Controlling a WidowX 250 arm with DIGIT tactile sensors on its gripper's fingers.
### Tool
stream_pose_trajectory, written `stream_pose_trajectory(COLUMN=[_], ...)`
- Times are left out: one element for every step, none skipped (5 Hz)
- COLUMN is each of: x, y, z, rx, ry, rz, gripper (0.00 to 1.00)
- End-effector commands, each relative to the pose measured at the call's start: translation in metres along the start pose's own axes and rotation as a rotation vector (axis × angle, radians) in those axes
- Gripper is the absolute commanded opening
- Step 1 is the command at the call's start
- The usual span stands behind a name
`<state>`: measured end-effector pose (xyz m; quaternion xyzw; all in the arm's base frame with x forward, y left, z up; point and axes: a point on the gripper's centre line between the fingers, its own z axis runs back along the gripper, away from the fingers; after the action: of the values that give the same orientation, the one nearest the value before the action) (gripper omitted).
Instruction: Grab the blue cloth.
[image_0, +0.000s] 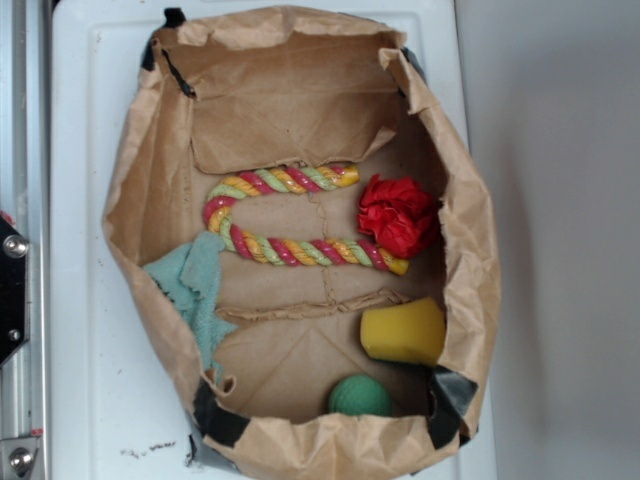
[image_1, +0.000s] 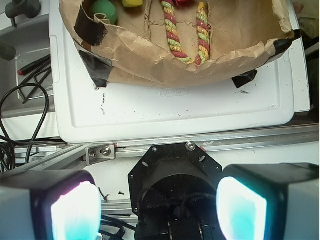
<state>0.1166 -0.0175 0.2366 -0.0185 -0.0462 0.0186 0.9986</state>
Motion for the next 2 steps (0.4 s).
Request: stream_pose_trajectory(x=[0.0,0.04], y=[0.0,-0.01], z=[0.0,0.002], rx=[0.0,-0.04], ry=[0.0,-0.032], rz=[0.0,0.041], gripper=[1.0,1.0])
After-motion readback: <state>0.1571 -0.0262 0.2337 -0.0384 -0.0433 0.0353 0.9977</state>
